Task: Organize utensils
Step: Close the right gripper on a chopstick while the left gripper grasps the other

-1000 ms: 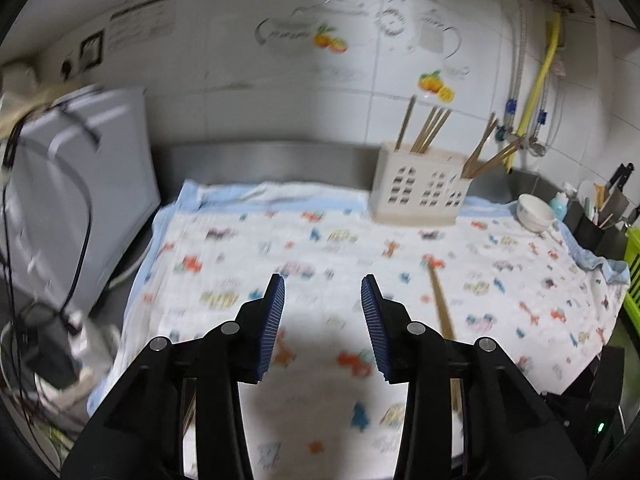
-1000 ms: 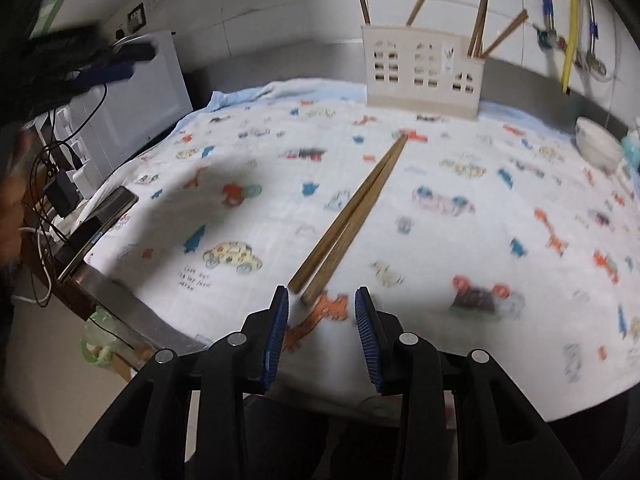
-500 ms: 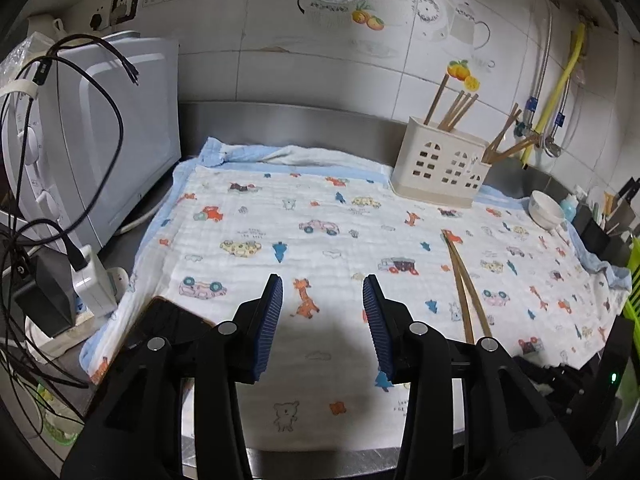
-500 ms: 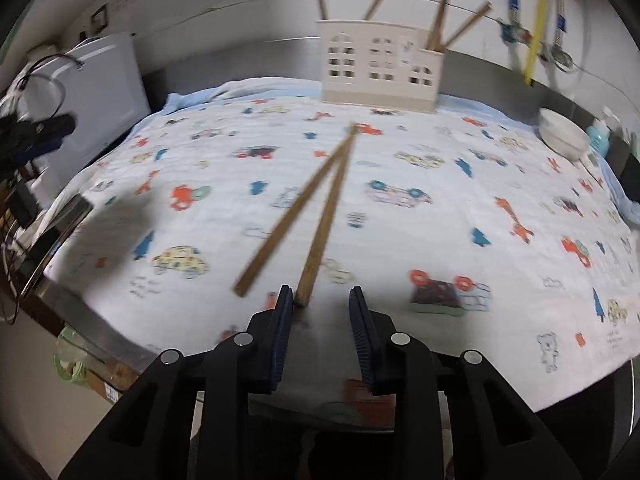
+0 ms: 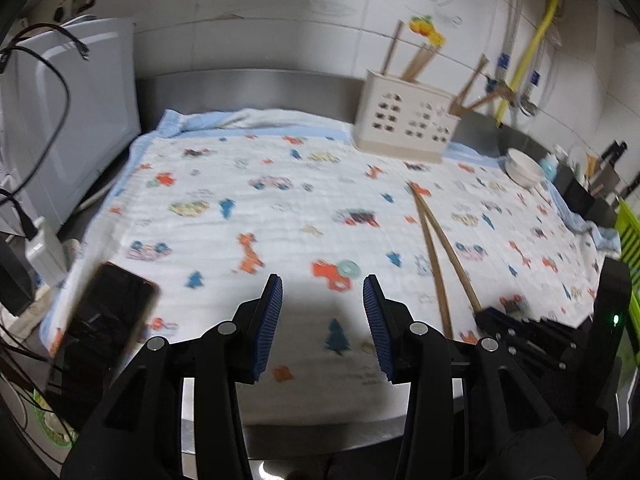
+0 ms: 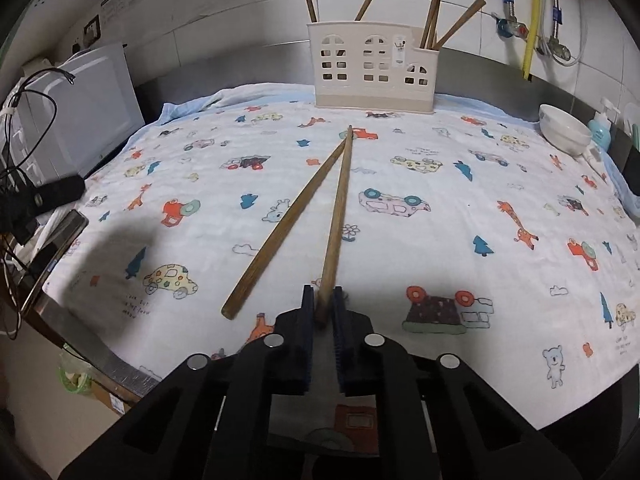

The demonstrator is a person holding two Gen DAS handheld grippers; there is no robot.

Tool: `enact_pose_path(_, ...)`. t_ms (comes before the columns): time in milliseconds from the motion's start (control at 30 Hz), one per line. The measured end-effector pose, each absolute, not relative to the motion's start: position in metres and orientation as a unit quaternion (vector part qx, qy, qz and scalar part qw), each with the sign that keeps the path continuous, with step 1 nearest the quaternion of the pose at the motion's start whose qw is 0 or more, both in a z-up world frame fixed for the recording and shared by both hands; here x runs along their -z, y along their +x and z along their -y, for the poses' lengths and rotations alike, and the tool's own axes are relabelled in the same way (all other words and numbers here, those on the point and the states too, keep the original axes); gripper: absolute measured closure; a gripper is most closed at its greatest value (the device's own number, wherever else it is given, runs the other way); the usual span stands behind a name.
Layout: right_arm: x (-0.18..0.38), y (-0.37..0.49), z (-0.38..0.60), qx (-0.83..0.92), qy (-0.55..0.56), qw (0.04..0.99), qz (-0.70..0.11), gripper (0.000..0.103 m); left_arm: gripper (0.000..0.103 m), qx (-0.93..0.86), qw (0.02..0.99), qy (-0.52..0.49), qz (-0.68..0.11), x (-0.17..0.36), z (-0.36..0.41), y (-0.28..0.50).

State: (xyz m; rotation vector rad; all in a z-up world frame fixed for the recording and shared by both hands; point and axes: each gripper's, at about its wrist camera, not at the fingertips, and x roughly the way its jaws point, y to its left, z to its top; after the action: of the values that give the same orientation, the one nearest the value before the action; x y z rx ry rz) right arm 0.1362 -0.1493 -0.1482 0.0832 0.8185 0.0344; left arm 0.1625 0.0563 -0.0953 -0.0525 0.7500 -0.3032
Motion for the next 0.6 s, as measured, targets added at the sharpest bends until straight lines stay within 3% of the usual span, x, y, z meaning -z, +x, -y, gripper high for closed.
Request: enact_pose_path(600, 0.087, 0.111, 0.203, -0.01, 0.048, 0.947, -0.317, 0.097, 0.061, 0.254, 0.881, 0.008, -0.399, 0.143, 0.043, 0.156)
